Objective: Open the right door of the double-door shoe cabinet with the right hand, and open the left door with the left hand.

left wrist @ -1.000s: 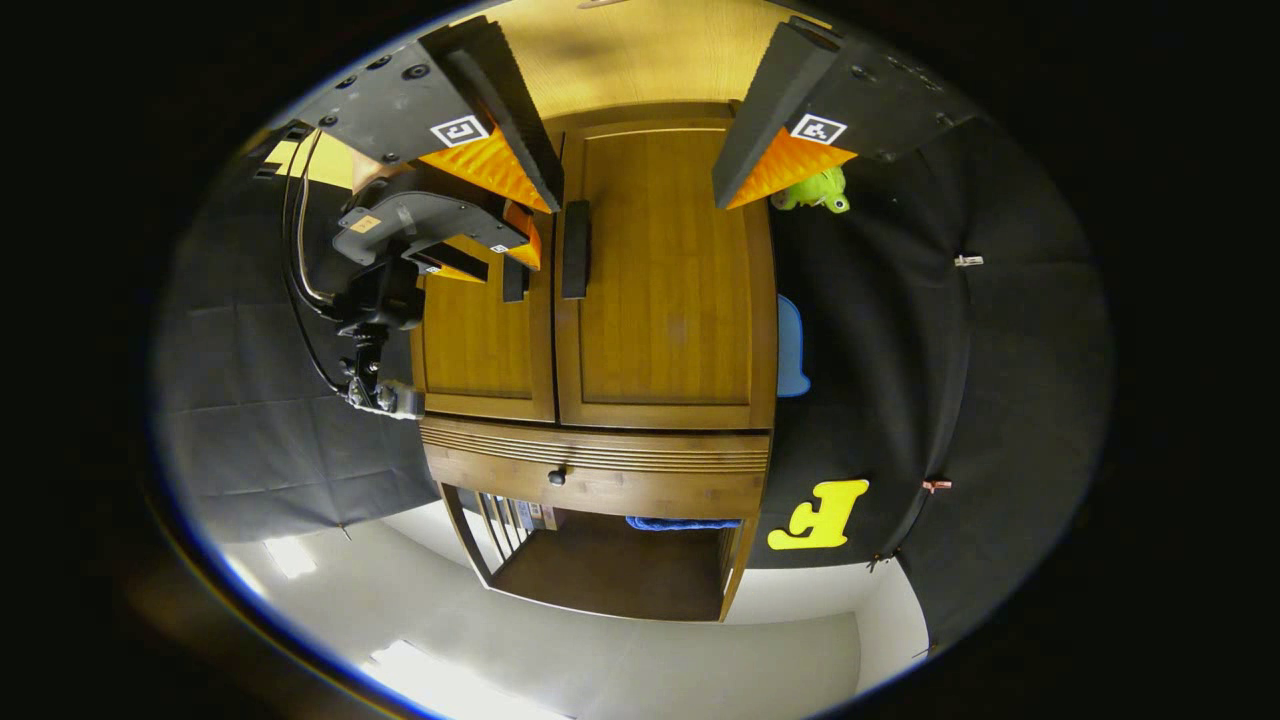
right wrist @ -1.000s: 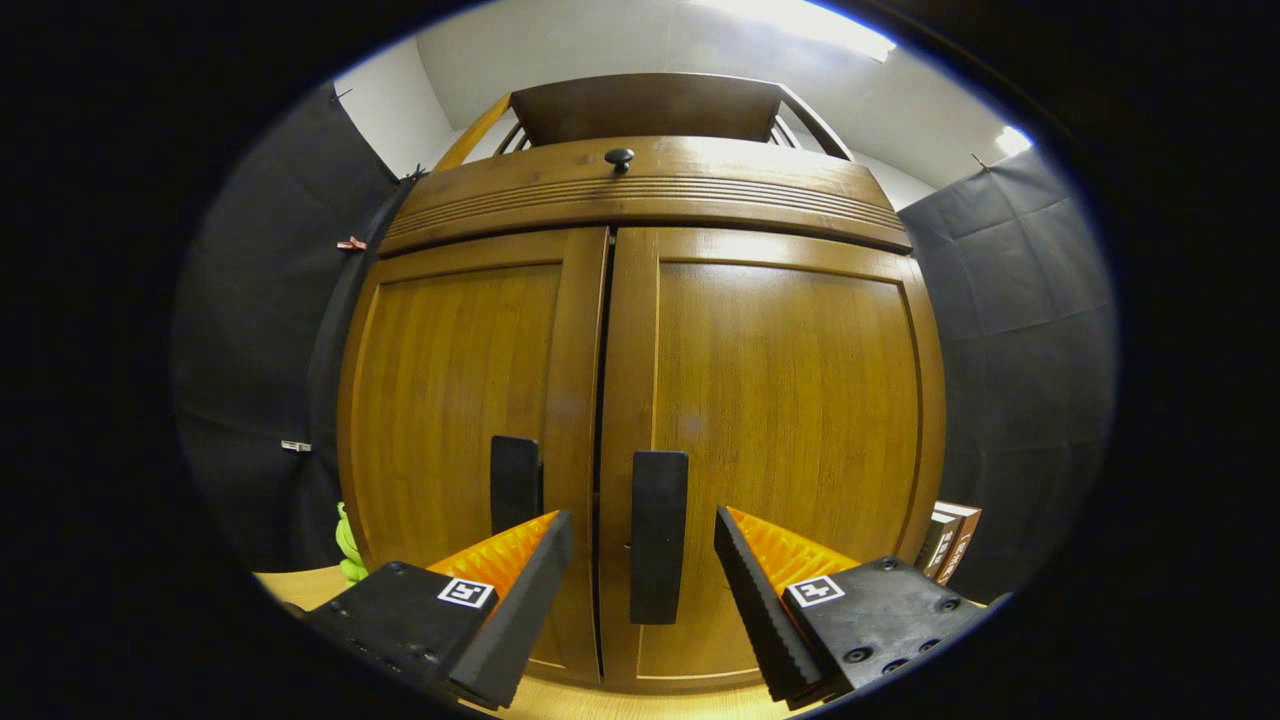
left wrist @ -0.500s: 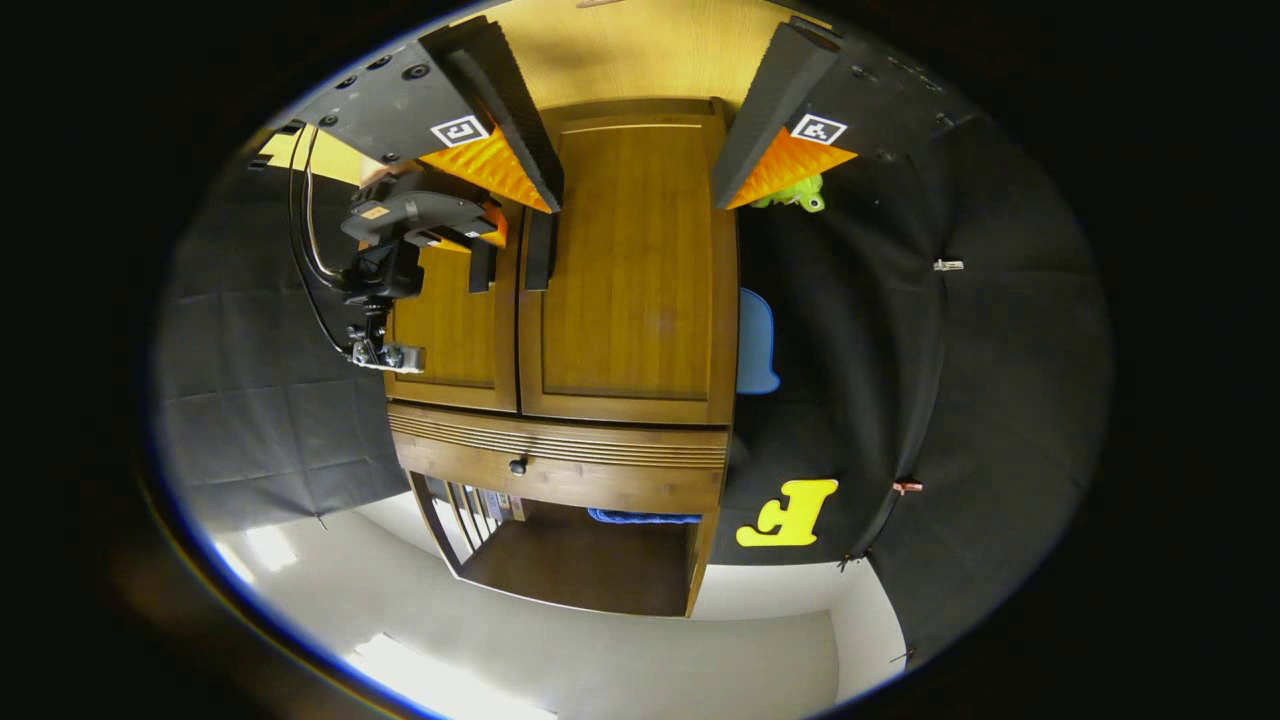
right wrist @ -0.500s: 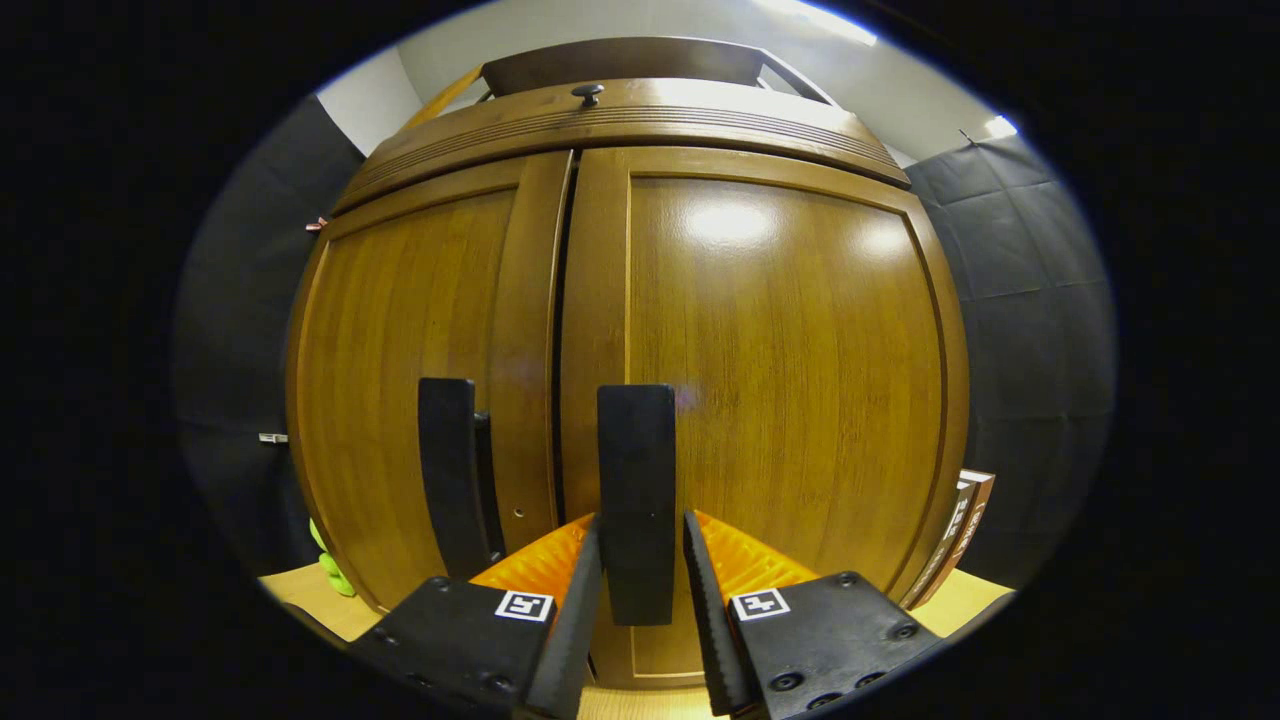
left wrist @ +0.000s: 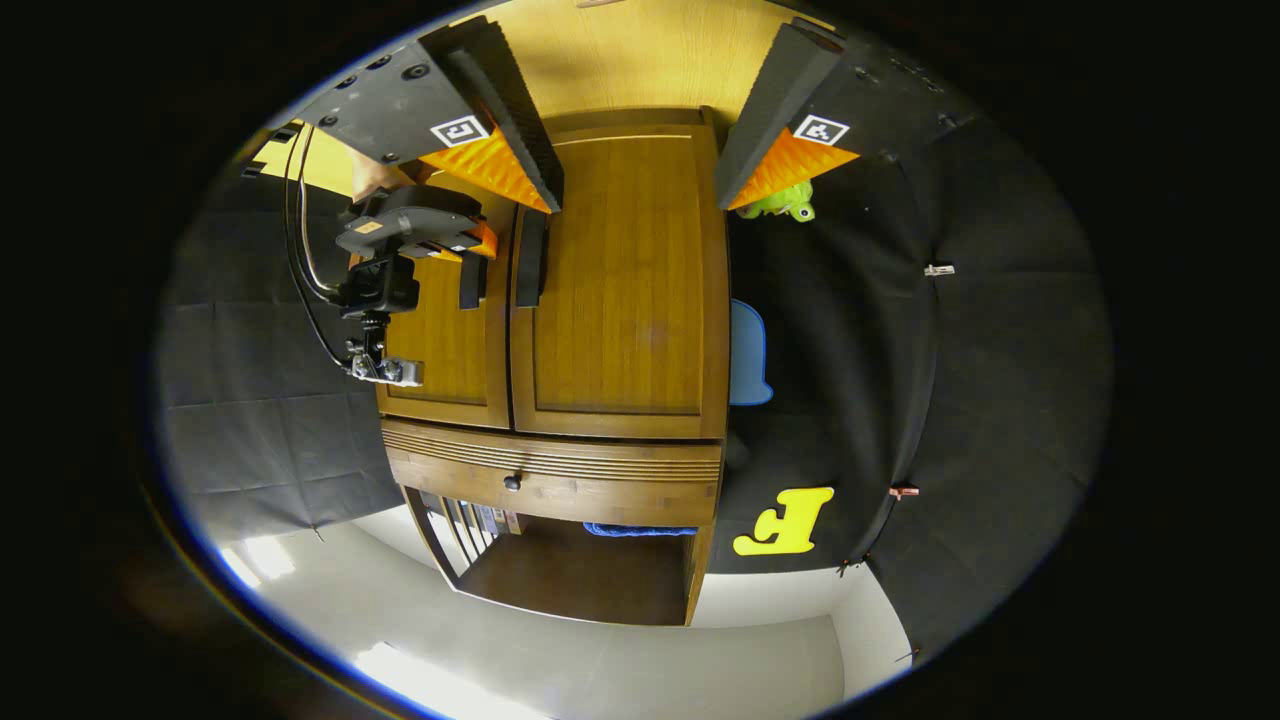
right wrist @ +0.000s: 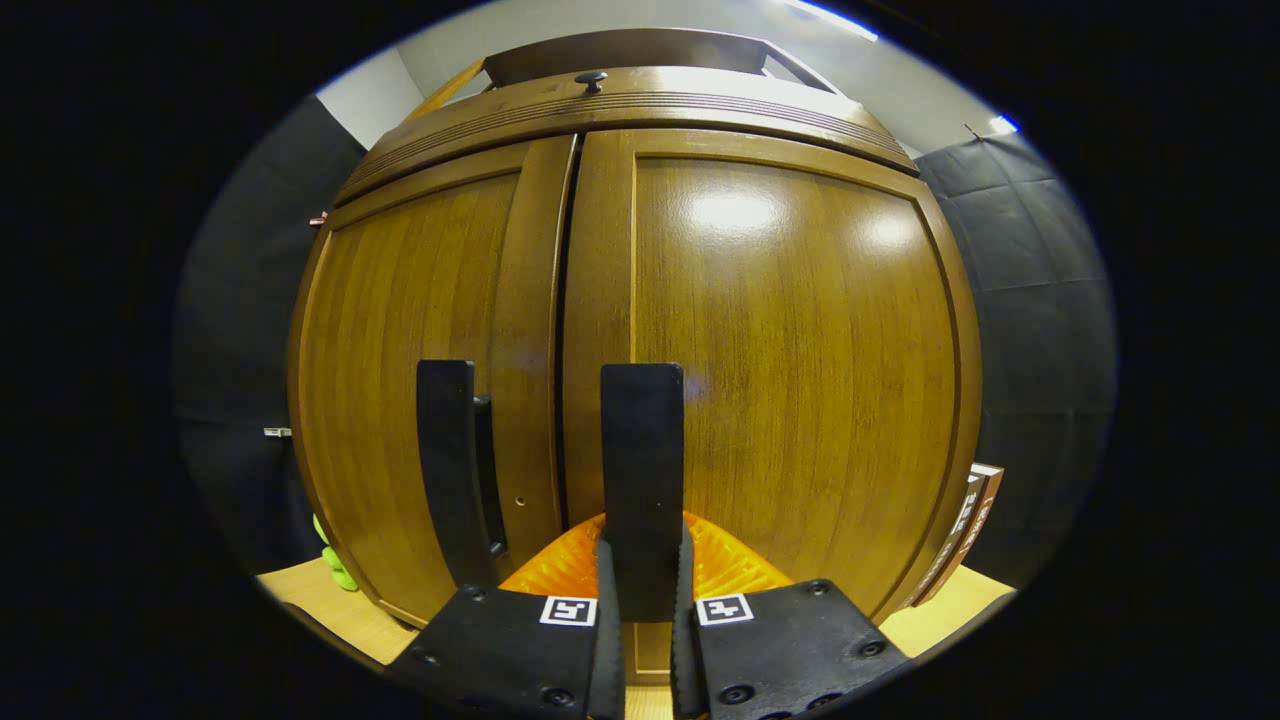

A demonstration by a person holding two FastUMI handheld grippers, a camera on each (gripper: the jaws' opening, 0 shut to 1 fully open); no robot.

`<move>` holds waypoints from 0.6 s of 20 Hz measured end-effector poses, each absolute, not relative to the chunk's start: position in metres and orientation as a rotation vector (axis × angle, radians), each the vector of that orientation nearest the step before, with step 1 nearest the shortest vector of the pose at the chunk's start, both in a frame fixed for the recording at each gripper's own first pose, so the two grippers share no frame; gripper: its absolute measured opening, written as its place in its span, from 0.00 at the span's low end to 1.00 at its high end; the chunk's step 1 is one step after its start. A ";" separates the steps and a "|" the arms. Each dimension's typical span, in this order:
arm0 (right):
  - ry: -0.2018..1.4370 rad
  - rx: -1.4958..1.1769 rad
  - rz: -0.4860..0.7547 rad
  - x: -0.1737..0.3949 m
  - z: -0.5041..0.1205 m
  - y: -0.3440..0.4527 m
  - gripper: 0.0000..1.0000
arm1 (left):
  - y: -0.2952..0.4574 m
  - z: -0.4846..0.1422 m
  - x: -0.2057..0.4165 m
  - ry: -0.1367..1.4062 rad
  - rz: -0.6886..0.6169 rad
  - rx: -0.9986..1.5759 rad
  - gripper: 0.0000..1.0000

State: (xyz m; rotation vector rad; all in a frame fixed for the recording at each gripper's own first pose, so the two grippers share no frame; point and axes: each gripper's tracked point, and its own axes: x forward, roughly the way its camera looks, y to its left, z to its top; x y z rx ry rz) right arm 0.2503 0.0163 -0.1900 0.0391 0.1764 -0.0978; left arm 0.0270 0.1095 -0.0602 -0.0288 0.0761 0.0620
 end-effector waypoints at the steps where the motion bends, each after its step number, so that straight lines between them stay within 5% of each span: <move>1: 0.182 0.032 -0.090 0.246 -0.189 0.017 0.26 | 0.109 -0.059 0.025 0.072 0.064 -0.030 0.95; 3: 0.184 0.031 -0.074 0.238 -0.187 0.018 0.17 | 0.107 -0.056 0.021 0.064 0.065 -0.033 0.95; 12: 0.186 0.049 -0.013 0.190 -0.172 0.011 0.22 | 0.071 -0.048 0.005 0.046 0.028 -0.025 0.94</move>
